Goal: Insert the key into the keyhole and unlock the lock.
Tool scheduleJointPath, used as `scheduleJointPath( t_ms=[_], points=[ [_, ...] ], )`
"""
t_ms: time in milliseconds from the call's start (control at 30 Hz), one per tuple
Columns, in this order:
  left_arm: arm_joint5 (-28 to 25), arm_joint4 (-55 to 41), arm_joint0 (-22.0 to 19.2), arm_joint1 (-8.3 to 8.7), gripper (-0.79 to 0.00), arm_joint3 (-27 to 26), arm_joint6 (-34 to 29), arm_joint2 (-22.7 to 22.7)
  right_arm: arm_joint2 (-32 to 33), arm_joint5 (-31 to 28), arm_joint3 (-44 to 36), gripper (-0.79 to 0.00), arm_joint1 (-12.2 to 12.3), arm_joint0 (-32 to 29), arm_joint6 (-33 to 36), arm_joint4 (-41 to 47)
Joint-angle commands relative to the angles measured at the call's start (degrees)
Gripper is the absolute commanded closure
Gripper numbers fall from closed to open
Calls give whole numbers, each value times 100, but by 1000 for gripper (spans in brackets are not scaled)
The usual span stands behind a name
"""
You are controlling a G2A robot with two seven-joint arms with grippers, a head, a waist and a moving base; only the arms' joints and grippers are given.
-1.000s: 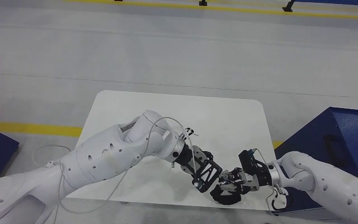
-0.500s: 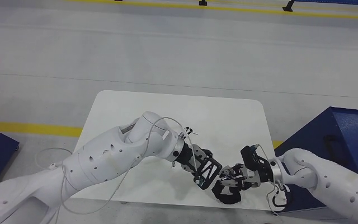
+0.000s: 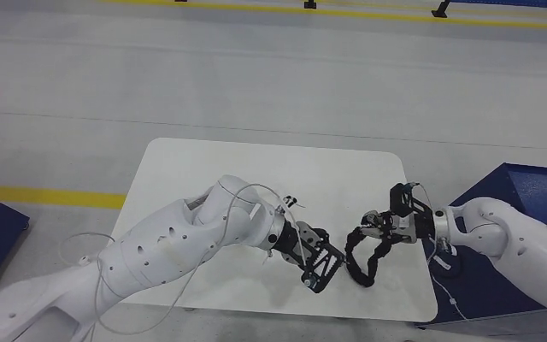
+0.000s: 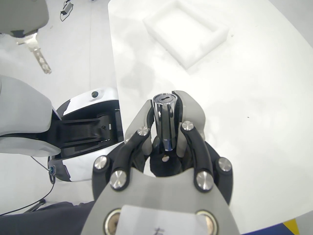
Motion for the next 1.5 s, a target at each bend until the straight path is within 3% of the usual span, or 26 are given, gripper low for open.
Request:
scheduleJointPath(
  t_ms=[0, 100, 467, 833, 867, 933, 1133, 1233, 1467],
  points=[
    [-33, 9, 34, -21, 0, 5, -8, 7, 7, 54, 13, 0, -86, -16, 52, -78],
    [-80, 15, 68, -61, 0, 52, 17, 10, -70, 597, -59, 0, -286, -95, 308, -537],
    [-233, 80, 118, -167, 0, 173, 20, -77, -472, 1254, 447, 0, -1257, -335, 992, -1391],
    [-233, 116, 87, -216, 0, 248, 81, -42, -574, 1080, 1385, 0, -1994, -451, 1240, -1638],
    [-233, 117, 86, -219, 0, 253, 84, -44, -562, 1061, 1448, 0, -2041, -447, 1256, -1640],
    [-233, 116, 91, -225, 0, 276, 91, -42, -516, 992, 1593, -203, -2116, -440, 1230, -1594],
    [-233, 101, 89, -248, 0, 336, 112, -26, -305, 458, 2031, -142, -2201, -406, 1140, -1283],
    [-233, 87, 79, -264, 0, 355, 116, -6, -194, 148, 2198, -52, -2189, -395, 1163, -1117],
    [-233, 62, 2, -307, 0, 420, 152, 91, -24, 155, 2158, -46, -2147, -526, 1263, -1192]
  ],
)
